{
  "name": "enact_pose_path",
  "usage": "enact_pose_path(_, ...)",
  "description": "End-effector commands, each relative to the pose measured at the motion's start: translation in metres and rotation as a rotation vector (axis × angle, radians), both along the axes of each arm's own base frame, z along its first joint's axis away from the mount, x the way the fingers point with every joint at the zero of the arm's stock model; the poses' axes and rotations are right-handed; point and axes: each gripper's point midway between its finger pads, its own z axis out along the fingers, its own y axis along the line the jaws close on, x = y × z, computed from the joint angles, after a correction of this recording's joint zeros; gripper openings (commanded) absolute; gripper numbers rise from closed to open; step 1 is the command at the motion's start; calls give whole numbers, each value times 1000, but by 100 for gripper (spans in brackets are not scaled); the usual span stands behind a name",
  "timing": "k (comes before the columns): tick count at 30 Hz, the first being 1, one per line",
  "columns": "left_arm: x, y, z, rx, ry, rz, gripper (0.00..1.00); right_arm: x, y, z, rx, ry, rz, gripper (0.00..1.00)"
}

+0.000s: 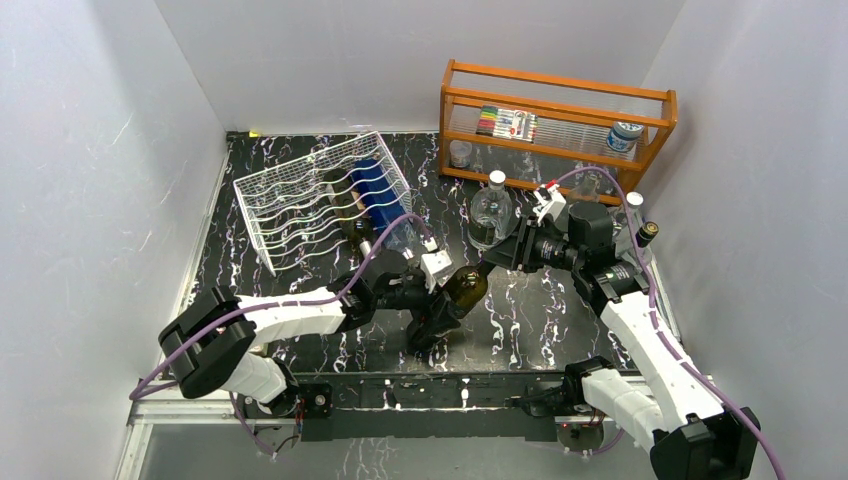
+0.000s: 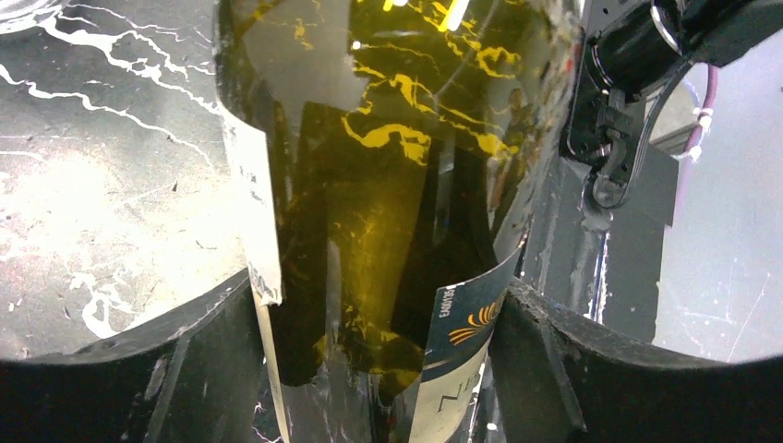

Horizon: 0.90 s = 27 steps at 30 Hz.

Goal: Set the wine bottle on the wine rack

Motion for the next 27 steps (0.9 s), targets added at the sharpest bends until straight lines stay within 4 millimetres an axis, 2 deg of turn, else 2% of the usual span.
enact_pose_path(1, 6, -6, 23, -67, -118, -31, 55, -11, 14, 43, 115, -106, 105, 0)
enact_pose_path(4, 14, -2, 21, -22, -154, -12, 28, -12, 13, 41, 104, -106, 113, 0)
enact_pose_path(6, 19, 5, 23, 23, -186, 2, 1, -13, 12, 40, 86, -103, 117, 5)
enact_pose_path(11, 28, 25, 38, 118, -284, 28, 0, -13, 8, 45, 46, -130, 120, 32)
enact_pose_path(12, 29, 28, 44, 123, -306, 33, 0, -13, 8, 48, 43, -142, 122, 38)
enact_pose_path(18, 37, 54, 82, 158, -484, 59, 0, -12, 7, 67, 39, -204, 122, 62)
enact_pose_path(23, 46, 72, 119, 254, -644, 28, 0, -12, 11, 84, 56, -238, 162, 71)
enact_pose_path(27, 50, 82, 139, 285, -766, 6, 0, -11, 12, 91, 58, -261, 168, 76)
